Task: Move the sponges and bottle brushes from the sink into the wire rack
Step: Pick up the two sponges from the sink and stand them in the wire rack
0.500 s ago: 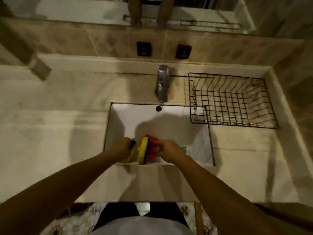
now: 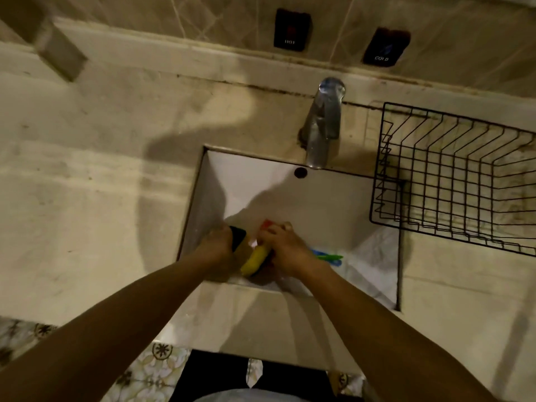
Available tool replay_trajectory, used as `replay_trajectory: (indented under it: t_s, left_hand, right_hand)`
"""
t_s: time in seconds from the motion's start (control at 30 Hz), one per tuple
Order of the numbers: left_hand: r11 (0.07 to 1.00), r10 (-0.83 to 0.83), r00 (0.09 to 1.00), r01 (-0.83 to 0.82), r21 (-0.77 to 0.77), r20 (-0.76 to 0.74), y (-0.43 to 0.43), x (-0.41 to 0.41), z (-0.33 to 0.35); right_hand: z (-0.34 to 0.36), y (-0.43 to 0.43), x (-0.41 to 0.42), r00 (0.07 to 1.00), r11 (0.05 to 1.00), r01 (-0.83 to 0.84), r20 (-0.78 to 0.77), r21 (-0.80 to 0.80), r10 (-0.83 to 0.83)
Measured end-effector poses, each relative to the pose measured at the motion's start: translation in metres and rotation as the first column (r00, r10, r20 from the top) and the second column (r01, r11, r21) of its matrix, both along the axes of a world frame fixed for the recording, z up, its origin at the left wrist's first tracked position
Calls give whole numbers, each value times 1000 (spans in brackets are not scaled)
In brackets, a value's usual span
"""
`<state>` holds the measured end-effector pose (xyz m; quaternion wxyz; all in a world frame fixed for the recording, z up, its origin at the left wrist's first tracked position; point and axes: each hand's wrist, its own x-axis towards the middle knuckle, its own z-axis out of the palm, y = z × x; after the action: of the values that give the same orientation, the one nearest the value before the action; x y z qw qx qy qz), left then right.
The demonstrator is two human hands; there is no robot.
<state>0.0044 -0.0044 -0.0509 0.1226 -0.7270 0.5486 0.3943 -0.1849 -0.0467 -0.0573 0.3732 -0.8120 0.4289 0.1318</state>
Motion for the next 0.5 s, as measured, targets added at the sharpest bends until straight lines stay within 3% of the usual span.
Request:
replay_trajectory:
  t_s: [0.1, 0.27, 0.33, 0.5]
  left_hand:
    - [996, -60, 998, 62, 63, -31, -9, 2, -1]
    - [948, -299, 939, 313, -60, 171, -34, 2, 19]
    - [919, -368, 921, 381, -101, 127, -45, -1, 36]
    - [832, -524, 852, 510, -217, -7, -72, -37, 88]
  right_hand:
    - [11, -5, -5, 998, 998, 58, 21, -12, -58]
    - [66, -21, -33, 954, 958, 261, 122, 120, -276]
    - [93, -25, -56, 909, 910, 367, 133, 192, -395]
    - [162, -32, -131, 732, 759, 628, 203, 172, -651]
